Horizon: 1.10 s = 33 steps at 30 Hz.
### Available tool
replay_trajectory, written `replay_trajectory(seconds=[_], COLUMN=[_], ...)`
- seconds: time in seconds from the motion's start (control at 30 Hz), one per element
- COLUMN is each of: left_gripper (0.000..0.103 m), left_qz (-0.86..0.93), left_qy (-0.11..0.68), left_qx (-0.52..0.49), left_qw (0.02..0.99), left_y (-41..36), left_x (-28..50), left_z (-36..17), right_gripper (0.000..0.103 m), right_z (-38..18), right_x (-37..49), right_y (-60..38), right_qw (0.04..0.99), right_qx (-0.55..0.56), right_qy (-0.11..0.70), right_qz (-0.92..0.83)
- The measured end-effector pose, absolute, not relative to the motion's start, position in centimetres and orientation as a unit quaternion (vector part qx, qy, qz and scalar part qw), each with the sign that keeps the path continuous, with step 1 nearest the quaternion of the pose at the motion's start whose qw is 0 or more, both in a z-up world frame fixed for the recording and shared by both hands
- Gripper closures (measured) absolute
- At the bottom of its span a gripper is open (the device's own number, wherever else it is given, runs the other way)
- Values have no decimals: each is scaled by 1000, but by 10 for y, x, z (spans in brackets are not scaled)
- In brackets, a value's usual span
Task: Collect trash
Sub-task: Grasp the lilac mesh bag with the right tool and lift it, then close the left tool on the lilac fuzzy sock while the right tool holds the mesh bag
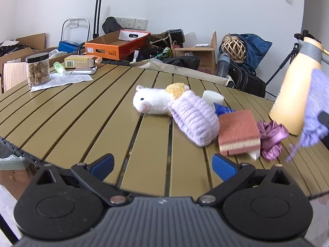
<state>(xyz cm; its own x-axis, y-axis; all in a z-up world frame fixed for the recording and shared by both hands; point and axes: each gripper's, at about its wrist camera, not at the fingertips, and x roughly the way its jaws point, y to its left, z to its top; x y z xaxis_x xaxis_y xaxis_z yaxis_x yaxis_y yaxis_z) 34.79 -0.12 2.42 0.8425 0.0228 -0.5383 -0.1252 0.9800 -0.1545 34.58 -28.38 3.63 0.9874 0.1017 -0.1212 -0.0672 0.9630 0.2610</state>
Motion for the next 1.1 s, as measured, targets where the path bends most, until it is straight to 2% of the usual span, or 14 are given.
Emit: replay_trajectory(seconds=[0.4, 0.73, 0.77, 0.83, 0.97, 1.03, 1.1], left_gripper=[0, 2, 5, 19, 31, 47, 56], left_qz=[81, 126, 126, 123, 113, 106, 98], left_qy=[280, 325, 329, 335, 353, 360, 363], left_qx=[-108, -113, -116, -118, -125, -127, -128], left_qw=[950, 930, 929, 927, 921, 918, 918], left_y=[-38, -53, -53, -54, -54, -53, -52], left_x=[431, 481, 483, 484, 487, 487, 485], left_z=[50, 33, 31, 29, 26, 25, 26], right_gripper=[93, 93, 93, 93, 93, 93, 93], right_z=[33, 28, 28, 28, 27, 27, 28], right_x=[341, 344, 344, 345, 347, 347, 347], right_y=[-327, -338, -338, -337, -334, -334, -332], right_qw=[986, 983, 982, 982, 982, 982, 981], right_qx=[157, 172, 174, 175, 174, 174, 174], right_qy=[61, 67, 68, 69, 73, 74, 74], right_qz=[17, 12, 14, 17, 24, 27, 31])
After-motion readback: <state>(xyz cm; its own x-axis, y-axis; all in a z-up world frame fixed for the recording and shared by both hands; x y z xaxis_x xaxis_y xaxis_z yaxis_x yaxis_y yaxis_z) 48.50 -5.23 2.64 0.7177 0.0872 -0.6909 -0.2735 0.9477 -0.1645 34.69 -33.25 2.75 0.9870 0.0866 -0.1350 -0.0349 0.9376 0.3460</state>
